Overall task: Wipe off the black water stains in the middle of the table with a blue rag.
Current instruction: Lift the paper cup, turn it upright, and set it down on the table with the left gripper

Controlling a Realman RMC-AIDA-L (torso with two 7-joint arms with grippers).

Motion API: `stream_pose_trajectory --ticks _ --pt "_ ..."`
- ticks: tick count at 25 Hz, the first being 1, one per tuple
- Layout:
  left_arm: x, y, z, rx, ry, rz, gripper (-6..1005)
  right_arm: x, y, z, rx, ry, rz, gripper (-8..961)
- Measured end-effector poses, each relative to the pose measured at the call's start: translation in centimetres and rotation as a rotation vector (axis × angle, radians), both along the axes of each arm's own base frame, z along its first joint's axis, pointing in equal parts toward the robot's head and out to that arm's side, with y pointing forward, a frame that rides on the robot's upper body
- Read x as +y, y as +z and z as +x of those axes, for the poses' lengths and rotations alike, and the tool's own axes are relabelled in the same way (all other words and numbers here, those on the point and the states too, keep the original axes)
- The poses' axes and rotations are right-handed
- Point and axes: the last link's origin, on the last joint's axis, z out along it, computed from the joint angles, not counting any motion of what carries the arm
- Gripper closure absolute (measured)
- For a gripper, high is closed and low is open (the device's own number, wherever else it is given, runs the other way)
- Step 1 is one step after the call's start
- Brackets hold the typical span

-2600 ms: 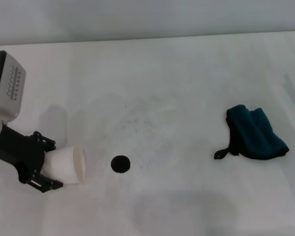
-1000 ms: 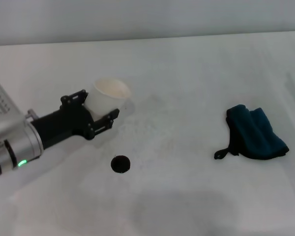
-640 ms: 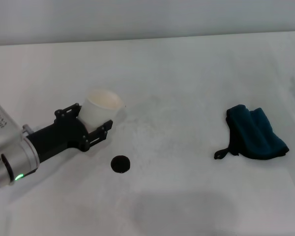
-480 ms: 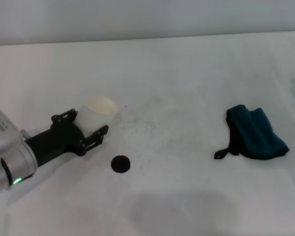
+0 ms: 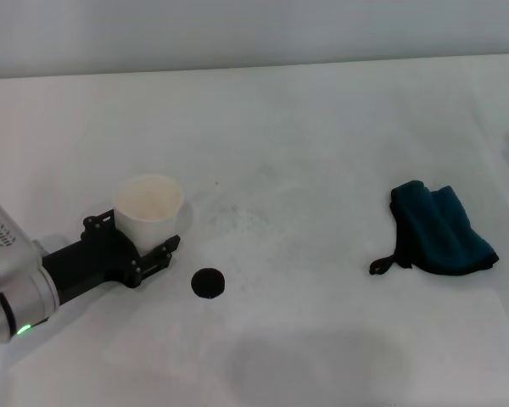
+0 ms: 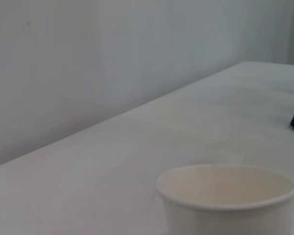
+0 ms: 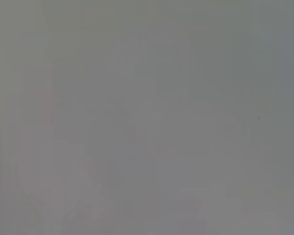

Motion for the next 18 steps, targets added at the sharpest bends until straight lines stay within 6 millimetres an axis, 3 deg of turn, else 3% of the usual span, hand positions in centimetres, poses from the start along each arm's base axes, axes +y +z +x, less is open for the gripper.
stream_pose_trajectory --ticks 4,18 --pt "-0.03 0.07 -0.10 0.002 0.001 0.000 350 0.08 -0.01 0.03 -0.004 -0.004 -0.001 85" --pt "-0.23 0.19 -0.48 0.009 0.008 0.004 206 -0.06 -0.04 -0.14 0.003 0.007 0.005 84"
